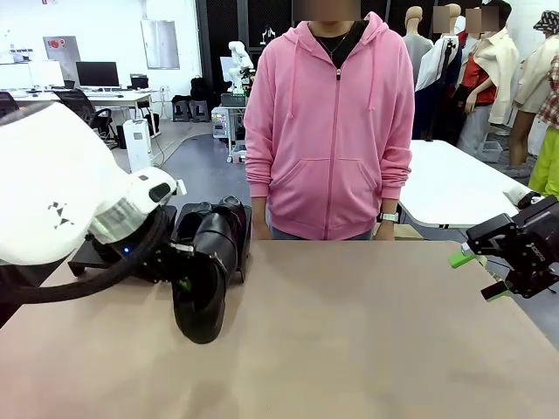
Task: Organize the shoes by placing them on the stand.
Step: Place the Shoe from the middle of the table onto the Shoes Stand.
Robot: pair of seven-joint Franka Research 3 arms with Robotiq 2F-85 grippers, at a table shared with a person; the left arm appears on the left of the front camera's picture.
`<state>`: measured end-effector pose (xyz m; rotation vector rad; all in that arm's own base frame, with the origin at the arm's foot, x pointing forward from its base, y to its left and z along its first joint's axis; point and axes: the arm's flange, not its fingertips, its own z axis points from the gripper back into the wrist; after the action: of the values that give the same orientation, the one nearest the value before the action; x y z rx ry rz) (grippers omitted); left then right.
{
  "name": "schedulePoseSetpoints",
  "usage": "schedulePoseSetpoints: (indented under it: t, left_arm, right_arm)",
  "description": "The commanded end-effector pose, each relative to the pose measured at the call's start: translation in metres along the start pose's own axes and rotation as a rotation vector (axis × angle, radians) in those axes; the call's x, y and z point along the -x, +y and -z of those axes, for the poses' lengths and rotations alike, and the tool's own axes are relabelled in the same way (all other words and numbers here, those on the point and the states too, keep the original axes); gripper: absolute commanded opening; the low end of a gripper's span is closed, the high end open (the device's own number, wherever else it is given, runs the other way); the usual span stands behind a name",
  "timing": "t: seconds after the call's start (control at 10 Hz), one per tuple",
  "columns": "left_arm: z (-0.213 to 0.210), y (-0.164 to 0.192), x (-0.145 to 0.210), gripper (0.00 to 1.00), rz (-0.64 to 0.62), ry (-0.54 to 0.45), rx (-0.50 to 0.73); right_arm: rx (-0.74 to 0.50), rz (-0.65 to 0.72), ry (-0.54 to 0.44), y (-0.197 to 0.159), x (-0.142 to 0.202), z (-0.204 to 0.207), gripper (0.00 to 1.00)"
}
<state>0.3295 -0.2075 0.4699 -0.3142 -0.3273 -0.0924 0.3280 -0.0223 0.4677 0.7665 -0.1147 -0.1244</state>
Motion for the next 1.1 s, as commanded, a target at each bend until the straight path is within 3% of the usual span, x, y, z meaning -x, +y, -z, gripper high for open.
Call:
schedulePoseSetpoints:
  t: [0.0,0.3,0.4,0.7,1.0]
  left_arm:
    - [0.011,-0.009,0.004,0.00,0.027,0.042,-0.023]
    - [0.017,-0.007,0.008,0.00,0.024,0.051,-0.017]
    - [0.006,0.011,-0.027,0.00,0.082,0.033,-0.069]
    - [-0.018,0.105,-0.150,0.00,0.091,-0.079,-0.183]
    - [-0.011,0.154,-0.211,0.00,0.072,-0.086,-0.143]
  right_arm:
    - [-0.025,0.013,-0.004,0.002,-0.001,0.000,1.00]
    - [-0.025,0.013,-0.004,0.002,-0.001,0.000,1.00]
    - [-0.025,0.013,-0.004,0.002,-0.001,0.000,1.00]
    - [-0.025,0.013,-0.004,0.002,-0.001,0.000,1.00]
    - [-0.025,0.013,-0.004,0.002,-0.001,0.000,1.00]
